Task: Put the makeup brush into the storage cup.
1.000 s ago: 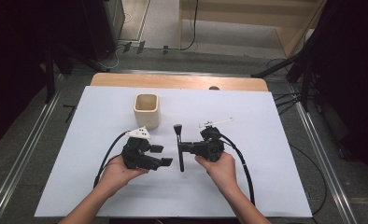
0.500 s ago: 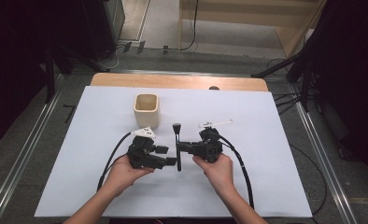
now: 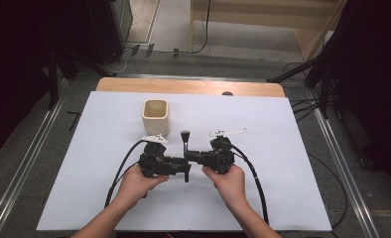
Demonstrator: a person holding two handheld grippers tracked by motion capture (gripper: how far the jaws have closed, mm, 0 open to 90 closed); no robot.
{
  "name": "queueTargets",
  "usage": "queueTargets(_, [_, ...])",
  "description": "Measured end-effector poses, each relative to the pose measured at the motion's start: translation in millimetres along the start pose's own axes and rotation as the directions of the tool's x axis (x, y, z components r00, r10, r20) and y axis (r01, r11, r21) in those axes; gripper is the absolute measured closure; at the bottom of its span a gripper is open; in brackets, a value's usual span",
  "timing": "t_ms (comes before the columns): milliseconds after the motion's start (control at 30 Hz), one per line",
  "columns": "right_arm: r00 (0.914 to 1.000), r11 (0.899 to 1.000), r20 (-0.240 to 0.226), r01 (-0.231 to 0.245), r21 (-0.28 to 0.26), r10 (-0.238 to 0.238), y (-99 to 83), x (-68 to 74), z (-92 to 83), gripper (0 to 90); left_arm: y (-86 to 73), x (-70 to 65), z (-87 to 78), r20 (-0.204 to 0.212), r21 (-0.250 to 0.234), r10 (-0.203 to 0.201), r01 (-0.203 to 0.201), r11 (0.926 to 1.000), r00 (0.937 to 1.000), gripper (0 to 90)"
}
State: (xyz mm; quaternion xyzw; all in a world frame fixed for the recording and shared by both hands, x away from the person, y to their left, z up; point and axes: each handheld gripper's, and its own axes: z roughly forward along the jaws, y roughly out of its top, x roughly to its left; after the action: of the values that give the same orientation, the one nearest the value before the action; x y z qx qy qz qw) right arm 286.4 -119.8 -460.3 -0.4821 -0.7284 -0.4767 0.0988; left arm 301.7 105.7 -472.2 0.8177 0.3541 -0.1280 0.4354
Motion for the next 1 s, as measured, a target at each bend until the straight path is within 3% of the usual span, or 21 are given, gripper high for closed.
queueTargets(200, [1.0000, 1.000, -0.004, -0.004, -0.019, 0.004, -0.7, 0.4, -0.8, 79.4, 1.6, -0.2, 1.8, 0.015, -0.011, -0.033, 0.033, 0.9994, 0.9994, 65.6])
queueTargets(467, [1.0000, 1.000, -0.004, -0.003, -0.014, 0.003, -1.9, 1.4, 1.2, 79.4, 1.7, 0.3, 2.3, 0.021, -0.011, -0.037, 0.037, 0.9993, 0.9991, 76.5])
queueTargets(833, [1.0000, 1.000, 0.002, 0.004, -0.014, -0.003, -2.6, 1.7, 2.1, 79.2, 1.8, 1.7, 2.0, 0.010, -0.003, -0.046, 0.046, 0.9990, 0.9989, 79.4])
queueTargets(933, [0.9996, 1.000, 0.010, 0.027, -0.009, -0.027, -2.4, 2.9, 2.4, 78.2, 1.6, 1.0, 1.5, 0.007, -0.002, -0.034, 0.034, 0.9994, 0.9994, 79.6])
queueTargets(1000, [0.9995, 1.000, 0.008, 0.030, -0.005, -0.030, -1.8, 3.0, 2.4, 73.1, 1.6, 0.8, 1.4, 0.010, -0.001, -0.033, 0.033, 0.9995, 0.9994, 79.7])
